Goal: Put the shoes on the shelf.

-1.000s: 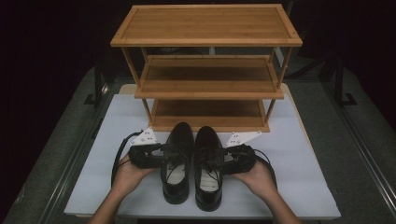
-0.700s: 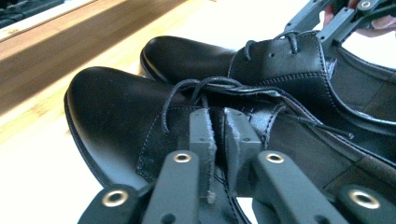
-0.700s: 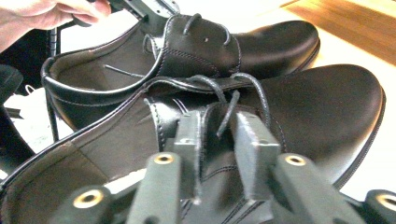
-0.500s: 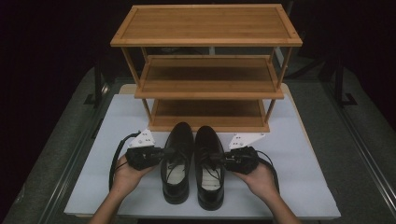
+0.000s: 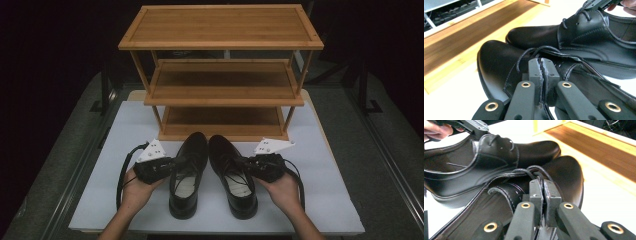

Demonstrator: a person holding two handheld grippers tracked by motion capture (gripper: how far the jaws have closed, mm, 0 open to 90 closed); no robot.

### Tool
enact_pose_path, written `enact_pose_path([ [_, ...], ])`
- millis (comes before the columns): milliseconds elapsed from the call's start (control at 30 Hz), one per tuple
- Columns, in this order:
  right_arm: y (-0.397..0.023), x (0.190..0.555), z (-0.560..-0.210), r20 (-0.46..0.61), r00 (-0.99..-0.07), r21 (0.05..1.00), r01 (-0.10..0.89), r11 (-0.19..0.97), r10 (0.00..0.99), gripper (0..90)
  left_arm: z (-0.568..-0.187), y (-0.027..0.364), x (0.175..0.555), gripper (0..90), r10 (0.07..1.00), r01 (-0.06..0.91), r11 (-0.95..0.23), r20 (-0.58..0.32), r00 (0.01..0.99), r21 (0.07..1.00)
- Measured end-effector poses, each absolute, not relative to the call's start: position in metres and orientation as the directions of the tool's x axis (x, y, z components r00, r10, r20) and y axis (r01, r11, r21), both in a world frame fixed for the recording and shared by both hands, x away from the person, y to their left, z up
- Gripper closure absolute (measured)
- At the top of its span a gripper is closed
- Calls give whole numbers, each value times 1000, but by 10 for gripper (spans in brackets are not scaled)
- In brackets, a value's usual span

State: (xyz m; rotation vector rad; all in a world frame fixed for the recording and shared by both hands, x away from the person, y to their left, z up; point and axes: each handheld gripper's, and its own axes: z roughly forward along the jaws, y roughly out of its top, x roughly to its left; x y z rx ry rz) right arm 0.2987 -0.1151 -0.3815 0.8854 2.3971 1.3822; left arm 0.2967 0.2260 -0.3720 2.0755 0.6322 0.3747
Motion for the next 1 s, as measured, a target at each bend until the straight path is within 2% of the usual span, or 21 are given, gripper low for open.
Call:
enact_pose_path([
  [467,-124,303,-373,83,-758,856,387,343,647,865,-361,231,300,878,590,314,-394,-24,807,864],
  [1000,-133,337,-358,66,-698,867,393,305,713,865,-347,207,338,878,633,312,-373,-6,774,874],
])
